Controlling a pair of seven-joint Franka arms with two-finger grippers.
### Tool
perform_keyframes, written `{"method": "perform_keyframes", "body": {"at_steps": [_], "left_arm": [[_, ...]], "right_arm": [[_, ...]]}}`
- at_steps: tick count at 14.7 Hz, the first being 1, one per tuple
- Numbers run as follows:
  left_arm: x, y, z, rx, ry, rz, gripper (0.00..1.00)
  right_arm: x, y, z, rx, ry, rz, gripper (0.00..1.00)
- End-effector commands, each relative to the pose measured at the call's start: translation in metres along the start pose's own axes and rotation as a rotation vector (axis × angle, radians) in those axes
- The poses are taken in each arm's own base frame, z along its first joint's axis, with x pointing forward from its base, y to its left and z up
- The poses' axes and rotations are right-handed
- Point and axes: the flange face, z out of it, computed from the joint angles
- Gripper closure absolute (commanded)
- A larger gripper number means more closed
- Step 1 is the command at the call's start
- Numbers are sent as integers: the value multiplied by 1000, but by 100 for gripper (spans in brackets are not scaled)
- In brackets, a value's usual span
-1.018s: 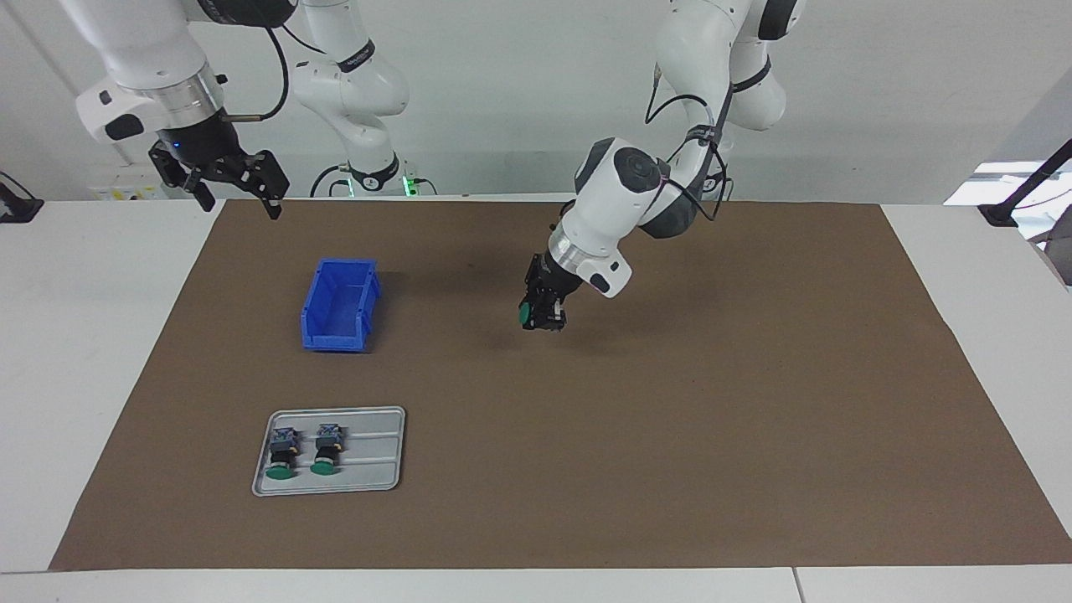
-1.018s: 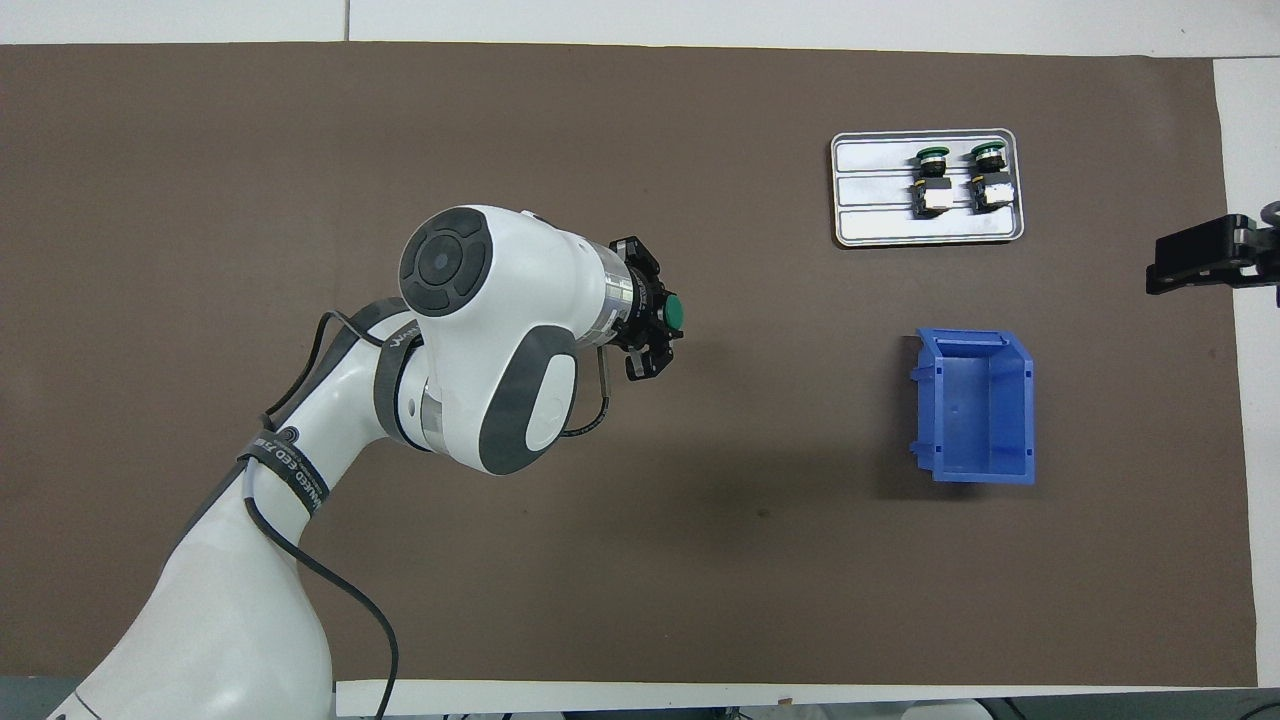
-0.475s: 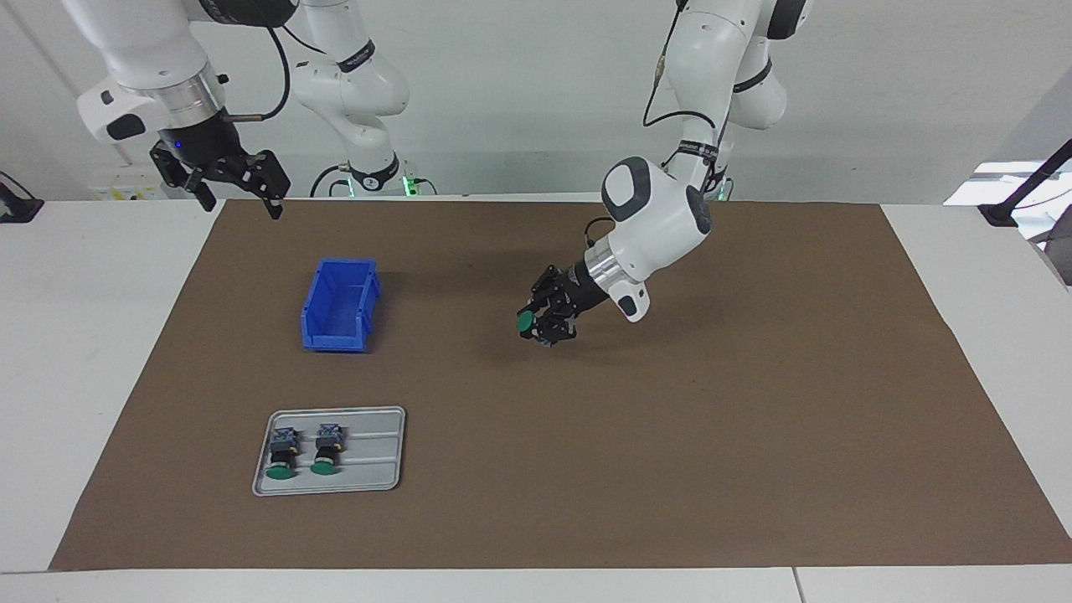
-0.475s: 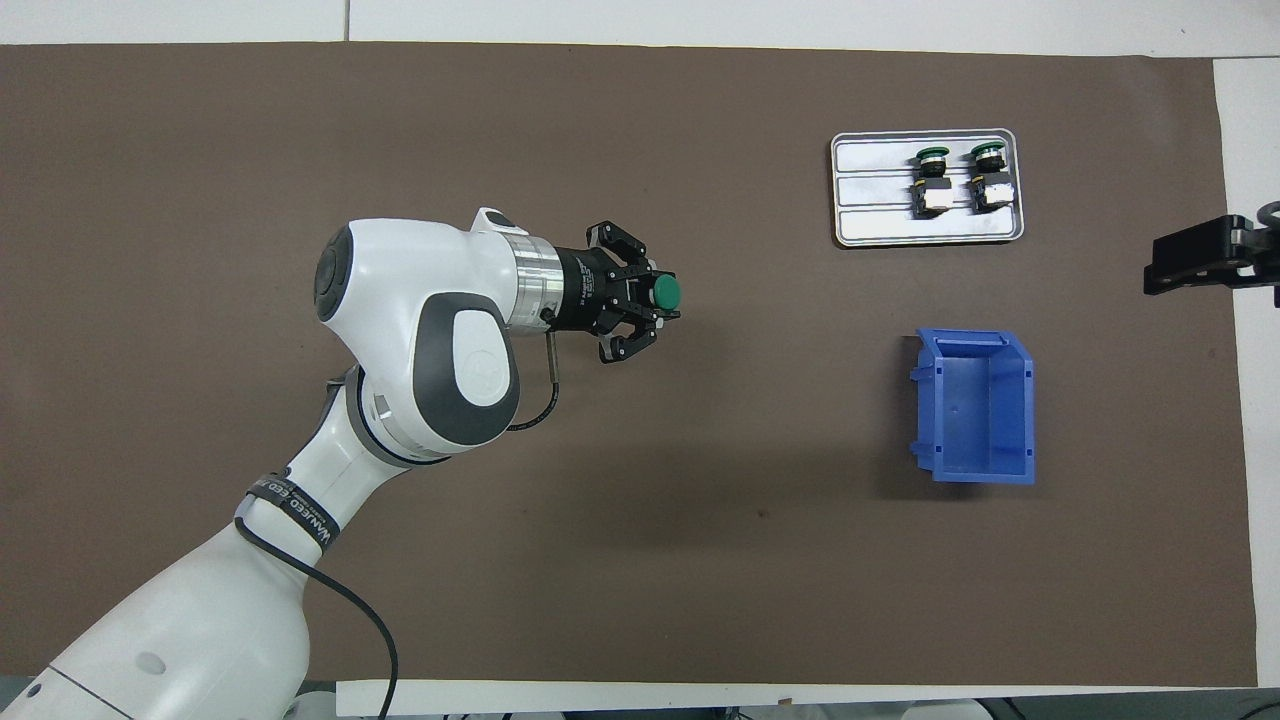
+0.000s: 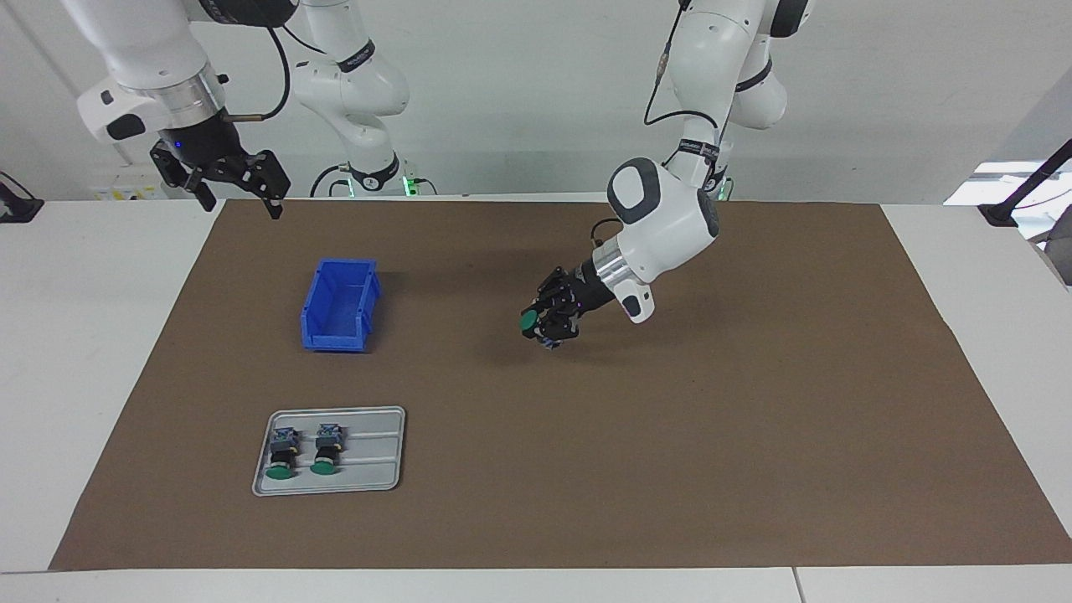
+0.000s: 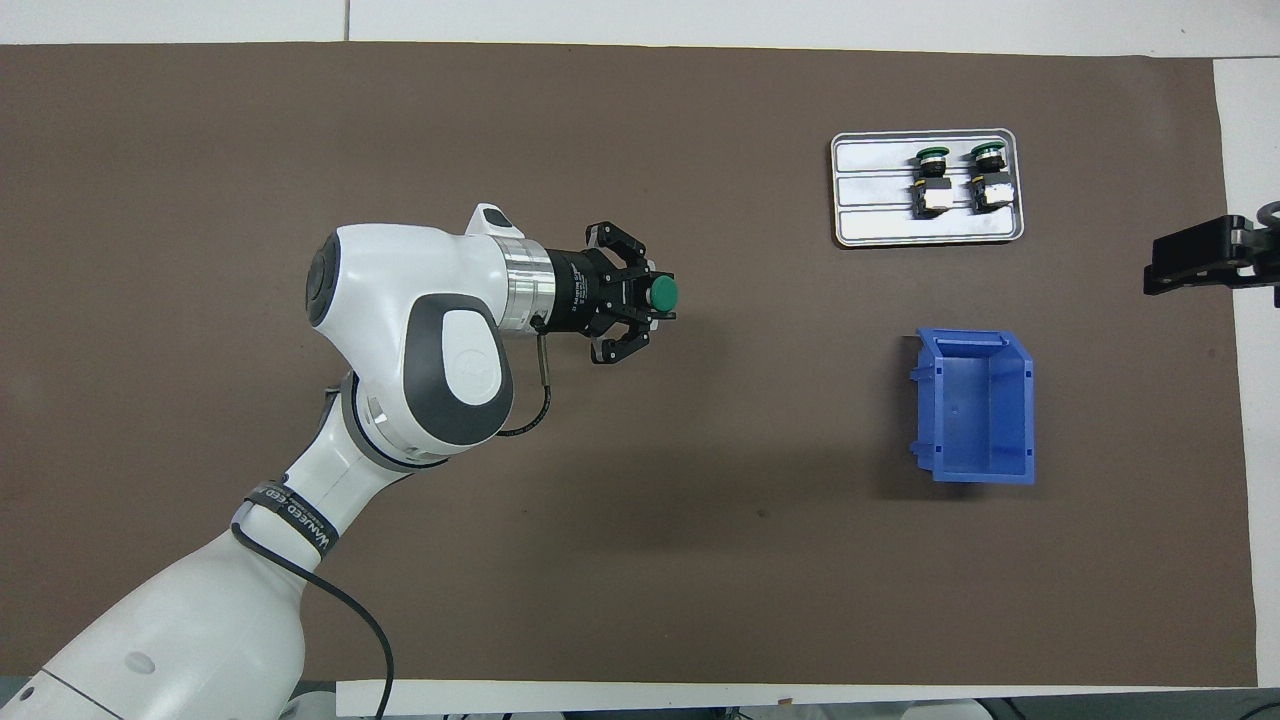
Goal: Place and press button with both arms
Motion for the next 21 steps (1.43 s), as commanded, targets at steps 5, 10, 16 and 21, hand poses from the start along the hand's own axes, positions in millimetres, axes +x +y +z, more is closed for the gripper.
{"method": "perform_keyframes", "body": {"at_steps": [5,10,16,21], "left_arm": [[50,-8,22,-43,-325,-65,100],[99,5,25,5,-540,-157,100],[136,-1,64,56,-783,-153,100],[132,-7,81,41,-731,-128,100]], "right_arm": [[-7,3,0,-9,-2,-23,1],[-7,3,0,-9,-2,-23,1],[-7,3,0,-9,-2,-23,1],[-7,3,0,-9,-2,-23,1]]}}
